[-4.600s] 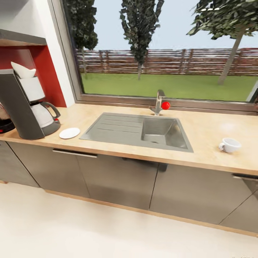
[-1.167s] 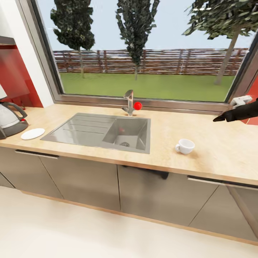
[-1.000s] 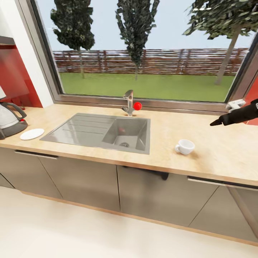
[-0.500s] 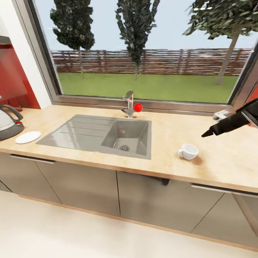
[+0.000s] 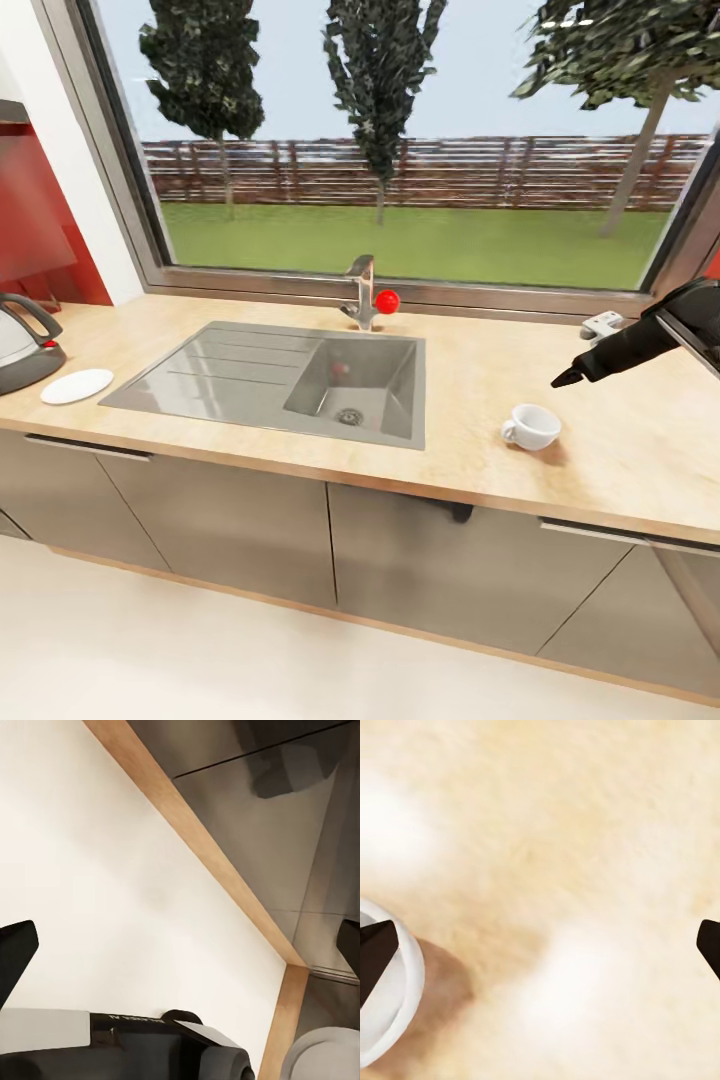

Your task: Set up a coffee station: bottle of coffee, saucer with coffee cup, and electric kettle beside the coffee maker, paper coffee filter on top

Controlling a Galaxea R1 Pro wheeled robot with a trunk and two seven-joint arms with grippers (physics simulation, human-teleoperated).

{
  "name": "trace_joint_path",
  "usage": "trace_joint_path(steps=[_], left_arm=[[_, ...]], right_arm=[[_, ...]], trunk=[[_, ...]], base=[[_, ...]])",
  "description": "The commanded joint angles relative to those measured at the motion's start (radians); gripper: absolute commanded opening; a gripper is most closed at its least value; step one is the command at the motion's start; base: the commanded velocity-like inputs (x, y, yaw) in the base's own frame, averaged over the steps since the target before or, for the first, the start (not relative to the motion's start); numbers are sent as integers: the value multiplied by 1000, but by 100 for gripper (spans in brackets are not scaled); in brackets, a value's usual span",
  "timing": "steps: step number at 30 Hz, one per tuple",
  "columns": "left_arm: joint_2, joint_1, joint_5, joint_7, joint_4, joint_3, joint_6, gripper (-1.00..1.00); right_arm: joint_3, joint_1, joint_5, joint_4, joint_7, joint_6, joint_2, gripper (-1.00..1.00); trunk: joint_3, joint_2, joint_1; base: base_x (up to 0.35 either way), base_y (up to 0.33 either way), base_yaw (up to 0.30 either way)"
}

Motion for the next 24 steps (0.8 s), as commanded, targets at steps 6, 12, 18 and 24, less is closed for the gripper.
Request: trace_joint_path(steps=[6,12,18,24], left_arm=[[0,-1,-6,-4,0,8,5,100],[0,-1,-6,-4,0,8,5,100],[0,-1,-6,-4,0,8,5,100],[0,-1,-6,-4,0,8,5,100]], right_arm=[[6,-2,-10,-1,-4,6,3,100],[7,-1,-11,-1,-4,6,5,100],[8,10,-12,-2,5,6,7,100],[24,18,-11,-3,57,6,7,100]], trunk=[[-1,-1,0],[-1,-1,0],[-1,-1,0],[-1,-1,0]], base=[[0,0,0],[0,0,0],[0,0,0],[0,0,0]])
